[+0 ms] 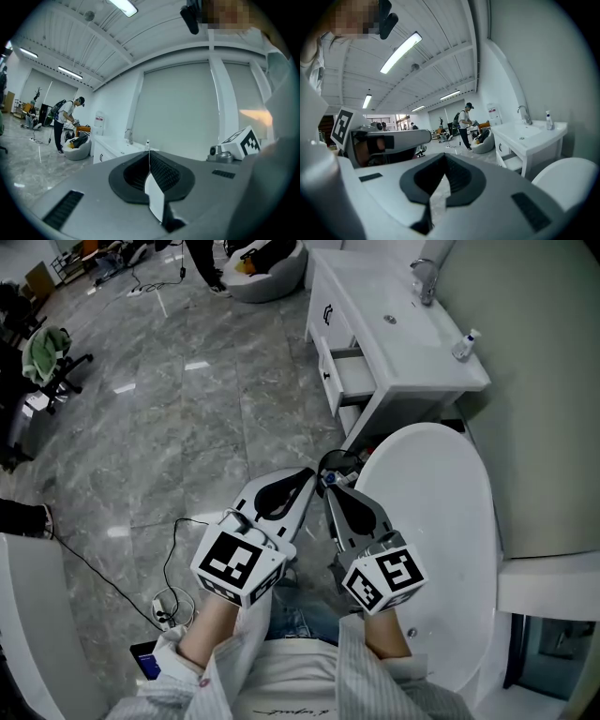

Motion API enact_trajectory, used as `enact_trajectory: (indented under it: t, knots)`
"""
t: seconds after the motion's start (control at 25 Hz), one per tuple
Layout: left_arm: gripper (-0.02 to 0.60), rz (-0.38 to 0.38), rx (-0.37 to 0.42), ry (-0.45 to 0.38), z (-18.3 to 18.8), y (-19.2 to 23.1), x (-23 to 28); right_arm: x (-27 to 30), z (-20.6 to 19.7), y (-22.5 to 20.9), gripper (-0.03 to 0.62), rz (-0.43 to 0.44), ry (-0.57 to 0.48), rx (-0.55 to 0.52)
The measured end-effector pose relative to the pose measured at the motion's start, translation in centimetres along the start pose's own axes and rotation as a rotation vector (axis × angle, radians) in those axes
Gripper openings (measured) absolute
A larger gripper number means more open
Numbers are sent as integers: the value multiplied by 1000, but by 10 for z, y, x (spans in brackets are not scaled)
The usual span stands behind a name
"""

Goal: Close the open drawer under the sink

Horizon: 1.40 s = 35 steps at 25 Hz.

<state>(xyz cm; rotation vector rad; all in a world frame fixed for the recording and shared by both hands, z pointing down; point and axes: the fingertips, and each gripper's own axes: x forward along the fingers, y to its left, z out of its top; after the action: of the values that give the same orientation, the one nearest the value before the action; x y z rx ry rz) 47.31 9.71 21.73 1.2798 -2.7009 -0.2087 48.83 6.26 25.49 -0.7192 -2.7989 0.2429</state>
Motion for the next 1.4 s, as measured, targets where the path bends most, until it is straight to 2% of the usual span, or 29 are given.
enact_trajectory:
  t: [0.32, 0.64, 1.0, 1.16, 1.4]
  knots:
    - [17, -8, -15, -3, 8, 63, 23, 65, 7, -8, 9, -8, 25, 0]
    - [17, 3, -16, 14, 26, 176, 35, 177, 20, 0, 9, -4, 35, 11]
    - [17, 44, -1, 0, 53, 296, 27, 286, 41, 17, 9, -11, 20, 6]
    - [17, 52, 8, 2, 54, 330, 24, 315, 44, 13, 9, -28, 18, 5]
    - [17, 59, -19, -3, 55, 362, 23, 340, 42, 7, 9, -60, 44, 7]
